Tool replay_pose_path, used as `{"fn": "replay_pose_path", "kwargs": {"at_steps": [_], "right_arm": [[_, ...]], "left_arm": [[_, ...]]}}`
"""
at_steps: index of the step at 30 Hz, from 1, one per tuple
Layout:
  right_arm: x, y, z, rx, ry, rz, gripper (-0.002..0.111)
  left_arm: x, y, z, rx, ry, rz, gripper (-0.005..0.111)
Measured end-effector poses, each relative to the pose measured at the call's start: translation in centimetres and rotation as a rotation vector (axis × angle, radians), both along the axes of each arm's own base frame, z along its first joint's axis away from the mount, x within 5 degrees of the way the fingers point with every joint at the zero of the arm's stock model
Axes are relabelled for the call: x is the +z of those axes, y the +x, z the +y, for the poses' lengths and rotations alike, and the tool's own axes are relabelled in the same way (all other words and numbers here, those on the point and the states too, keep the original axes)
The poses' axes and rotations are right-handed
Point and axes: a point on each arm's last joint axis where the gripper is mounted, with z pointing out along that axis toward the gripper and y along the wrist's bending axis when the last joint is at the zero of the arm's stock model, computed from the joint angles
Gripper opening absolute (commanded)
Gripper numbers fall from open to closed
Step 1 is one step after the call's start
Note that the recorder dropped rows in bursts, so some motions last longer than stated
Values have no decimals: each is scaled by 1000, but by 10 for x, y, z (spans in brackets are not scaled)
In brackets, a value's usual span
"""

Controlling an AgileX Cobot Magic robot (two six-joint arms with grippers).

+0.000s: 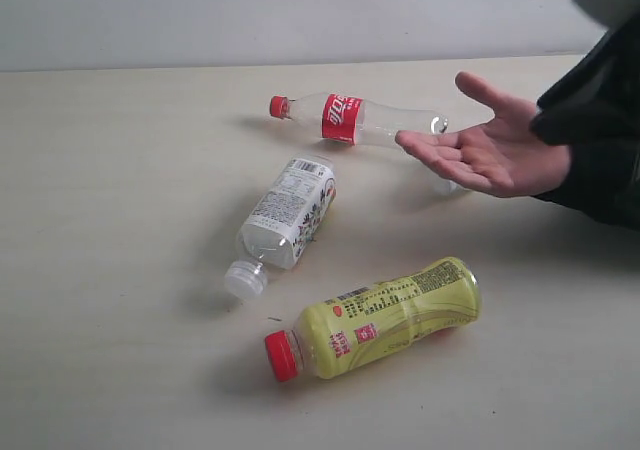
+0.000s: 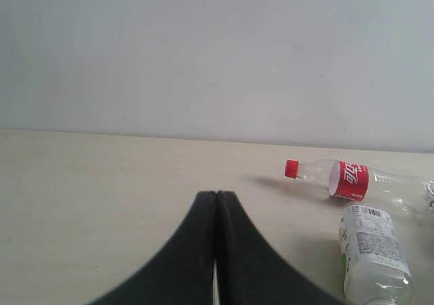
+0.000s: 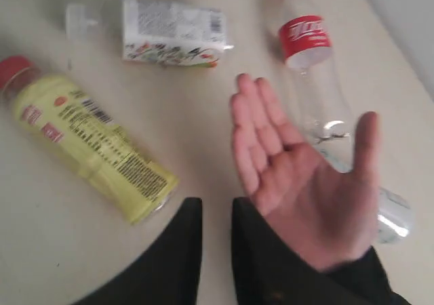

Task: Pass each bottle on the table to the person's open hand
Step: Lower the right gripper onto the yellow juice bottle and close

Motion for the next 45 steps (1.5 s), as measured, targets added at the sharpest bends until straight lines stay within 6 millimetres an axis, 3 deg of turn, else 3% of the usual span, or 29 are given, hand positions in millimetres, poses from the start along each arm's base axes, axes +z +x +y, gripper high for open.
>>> {"fn": "replay_pose_path", "kwargs": {"at_steps": [5,7,22,33,45], "right_arm": [[-27,8,25,103,-129,102,57],[-38,10,38,147,-163,142,61],[-116,2,121,508,-403,218,73],[-151,9,142,611,-511,129,79],[-171,18,151,634,-525,92,80]], "left_arm": [[0,0,0,0,0,0,0],[0,0,0,0,0,0,0],[0,0,0,0,0,0,0],[0,0,0,0,0,0,0],[0,0,0,0,0,0,0]]}}
